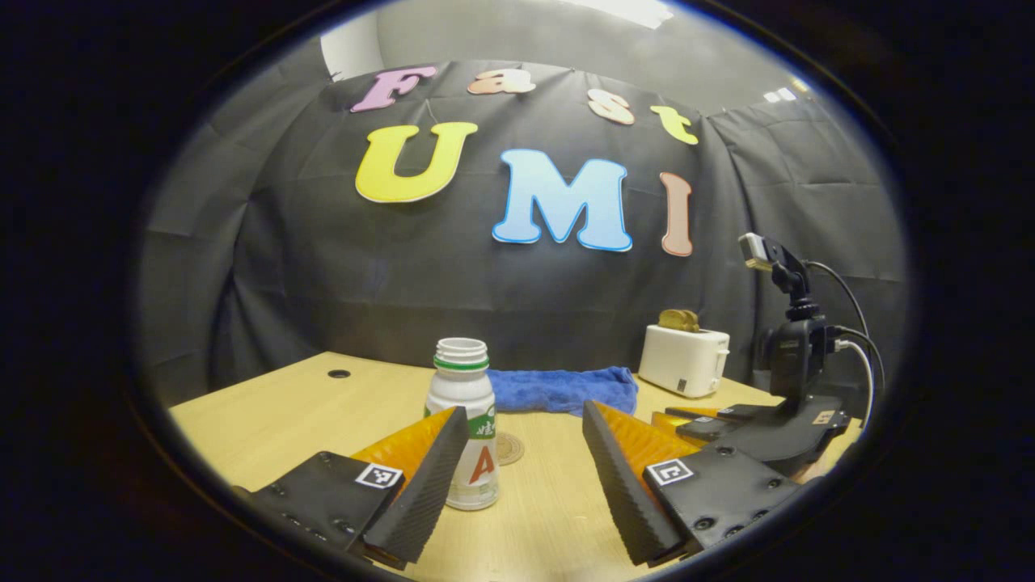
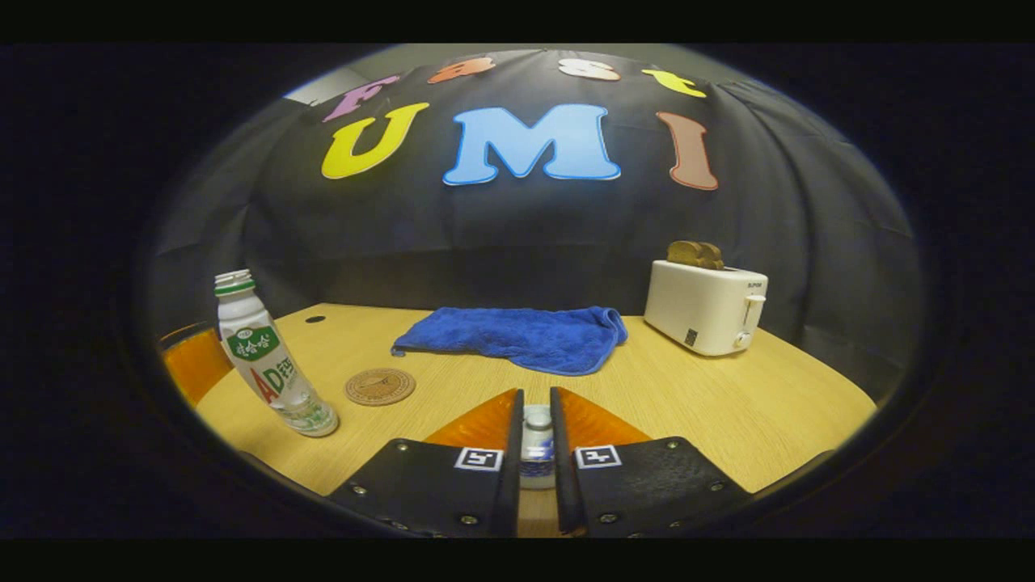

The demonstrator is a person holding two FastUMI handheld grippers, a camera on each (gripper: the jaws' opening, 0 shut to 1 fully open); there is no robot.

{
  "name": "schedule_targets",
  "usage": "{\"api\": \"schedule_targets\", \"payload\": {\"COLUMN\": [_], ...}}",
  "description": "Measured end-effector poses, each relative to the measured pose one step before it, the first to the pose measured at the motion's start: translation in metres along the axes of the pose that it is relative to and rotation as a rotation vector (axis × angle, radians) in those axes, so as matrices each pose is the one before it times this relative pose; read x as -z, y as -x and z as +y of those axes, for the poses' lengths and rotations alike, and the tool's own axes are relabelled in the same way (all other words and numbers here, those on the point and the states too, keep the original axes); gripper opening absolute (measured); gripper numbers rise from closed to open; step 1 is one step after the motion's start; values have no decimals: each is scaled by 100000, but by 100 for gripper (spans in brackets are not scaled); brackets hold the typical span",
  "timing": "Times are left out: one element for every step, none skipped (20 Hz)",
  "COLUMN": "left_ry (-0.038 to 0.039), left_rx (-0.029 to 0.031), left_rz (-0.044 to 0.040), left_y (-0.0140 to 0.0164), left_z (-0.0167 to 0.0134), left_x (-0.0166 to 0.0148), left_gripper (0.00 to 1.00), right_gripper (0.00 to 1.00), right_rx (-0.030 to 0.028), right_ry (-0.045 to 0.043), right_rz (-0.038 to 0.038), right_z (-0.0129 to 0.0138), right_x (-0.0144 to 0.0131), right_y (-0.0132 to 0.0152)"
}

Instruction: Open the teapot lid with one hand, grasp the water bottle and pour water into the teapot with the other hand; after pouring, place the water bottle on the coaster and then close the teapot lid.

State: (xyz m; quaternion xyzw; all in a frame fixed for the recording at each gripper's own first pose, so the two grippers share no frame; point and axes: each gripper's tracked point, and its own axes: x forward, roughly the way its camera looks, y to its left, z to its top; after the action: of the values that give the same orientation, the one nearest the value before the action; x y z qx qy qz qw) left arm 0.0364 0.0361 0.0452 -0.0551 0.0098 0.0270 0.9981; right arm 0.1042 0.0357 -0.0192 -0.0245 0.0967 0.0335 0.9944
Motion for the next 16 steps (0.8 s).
{"api": "schedule_targets", "payload": {"left_ry": [208, 147, 193, 287, 299, 223, -12, -293, -597, -801, -967, -767, -246, 415, 724, 528], "left_rx": [137, -68, -27, 65, 265, 280, 143, -57, -40, -493, -649, -722, -488, -292, -88, -275], "left_rz": [222, 198, 184, 67, 115, 105, -16, -31, 42, 65, 114, 194, 478, 329, 125, -25], "left_y": [10, -100, 0, 20, -75, -98, 79, 37, -9, -105, -44, 19, -33, 60, 51, 79], "left_z": [55, 61, 87, 22, -131, -70, -19, -43, -92, 120, 206, 254, 233, 198, 143, 162], "left_x": [33, 167, 208, 57, 126, -10, 55, -65, 152, -17, 0, 21, 258, 97, 94, -101], "left_gripper": [94, 93, 93, 93, 98, 98, 98, 98, 98, 98, 98, 98, 98, 98, 98, 93], "right_gripper": [18, 18, 18, 19, 19, 19, 19, 19, 7, 13, 19, 38, 38, 19, 22, 4], "right_rx": [-290, -462, -249, -63, -49, -58, -203, -81, 210, 209, 27, -22, -40, 1880, -478, -461], "right_ry": [394, 651, 675, 322, 411, -218, 467, 637, 602, 978, 1241, -31, -657, -2480, -4032, -995], "right_rz": [-722, 0, -105, 79, 458, 218, 347, 218, 56, 42, -230, 33, 321, -522, 997, 168], "right_z": [70, 105, 27, -62, -4, -43, 108, -3, -32, 28, 30, -75, -71, -567, 80, 62], "right_x": [-80, 3, 97, -77, 40, -125, 123, -73, 28, -72, 29, -102, 88, -1088, 1065, -141], "right_y": [37, -50, -8, -117, 46, 131, -160, -14, 59, 25, 30, -6, -91, 1284, -1194, -96]}}
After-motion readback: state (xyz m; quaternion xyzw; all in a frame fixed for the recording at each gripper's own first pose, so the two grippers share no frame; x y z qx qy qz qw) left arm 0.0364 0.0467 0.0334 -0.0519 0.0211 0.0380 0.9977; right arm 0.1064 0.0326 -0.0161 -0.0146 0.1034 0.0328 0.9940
